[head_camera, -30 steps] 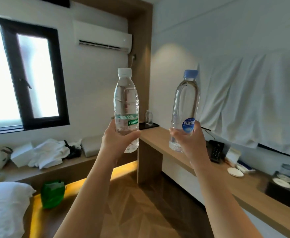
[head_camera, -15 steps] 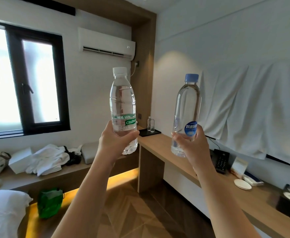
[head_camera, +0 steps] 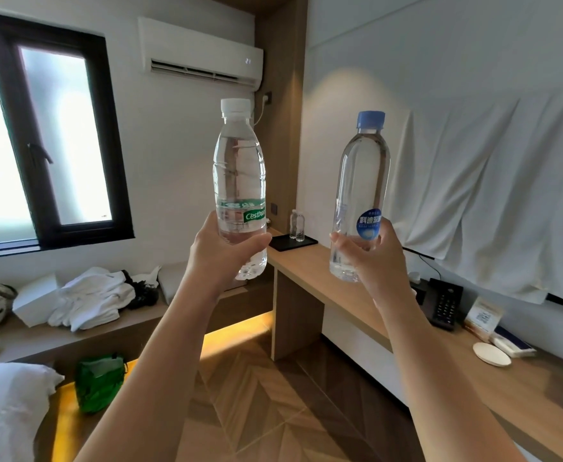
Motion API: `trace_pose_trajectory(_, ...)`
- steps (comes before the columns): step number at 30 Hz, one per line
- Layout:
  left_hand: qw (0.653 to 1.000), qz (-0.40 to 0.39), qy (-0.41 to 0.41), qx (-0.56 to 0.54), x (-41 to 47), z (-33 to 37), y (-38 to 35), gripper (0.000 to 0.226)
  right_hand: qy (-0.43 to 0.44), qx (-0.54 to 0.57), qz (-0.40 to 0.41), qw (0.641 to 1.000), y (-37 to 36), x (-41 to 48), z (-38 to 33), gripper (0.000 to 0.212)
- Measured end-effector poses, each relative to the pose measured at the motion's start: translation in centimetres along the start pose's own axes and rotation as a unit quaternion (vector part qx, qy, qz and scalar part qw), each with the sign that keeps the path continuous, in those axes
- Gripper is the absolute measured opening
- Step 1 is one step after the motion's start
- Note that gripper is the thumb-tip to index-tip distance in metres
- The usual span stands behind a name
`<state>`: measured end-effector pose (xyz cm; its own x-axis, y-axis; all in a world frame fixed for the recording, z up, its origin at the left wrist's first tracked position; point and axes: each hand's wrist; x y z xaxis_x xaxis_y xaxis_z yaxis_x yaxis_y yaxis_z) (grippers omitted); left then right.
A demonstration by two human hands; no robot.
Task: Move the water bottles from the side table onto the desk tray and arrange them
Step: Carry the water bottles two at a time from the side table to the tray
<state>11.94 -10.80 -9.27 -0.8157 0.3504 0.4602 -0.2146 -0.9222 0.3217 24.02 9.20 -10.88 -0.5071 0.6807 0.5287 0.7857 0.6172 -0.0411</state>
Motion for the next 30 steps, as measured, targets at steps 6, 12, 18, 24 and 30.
trace_pose_trajectory(6, 1.000, 0.015, 0.010, 0.007, 5.9, -3.0, -3.9, 0.052, 0.001, 0.021, -0.001, 1.000, -1.1, 5.8, 4.8, 0.059)
trace_pose_trajectory(12, 0.999, 0.025, 0.019, 0.015, 13.8, -4.9, -8.2, 0.056, 0.001, 0.025, 0.000, 1.000, -2.5, 14.4, 9.1, 0.061)
trace_pose_trajectory(18, 0.999, 0.039, 0.019, 0.015, 20.3, -7.1, -12.0, 0.059, 0.025, 0.003, 0.002, 1.000, -4.3, 21.5, 13.2, 0.064)
trace_pose_trajectory(24, 0.999, 0.032, 0.022, 0.023, 25.8, -10.3, -14.8, 0.063, 0.021, -0.001, -0.004, 1.000, -6.7, 26.4, 18.1, 0.064)
trace_pose_trajectory(30, 1.000, 0.008, 0.002, -0.001, 32.1, -15.7, -16.9, 0.064, 0.018, 0.005, -0.004, 1.000, -11.0, 31.5, 24.0, 0.067)
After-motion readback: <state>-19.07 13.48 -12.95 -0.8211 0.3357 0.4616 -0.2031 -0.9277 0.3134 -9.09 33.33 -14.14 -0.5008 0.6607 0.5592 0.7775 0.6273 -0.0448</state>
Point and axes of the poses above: each hand's wrist, its own x-axis towards the middle knuckle, its own y-axis out of the back of the hand, z = x × y, and after that the axes turned 12 degrees about x, right-handed
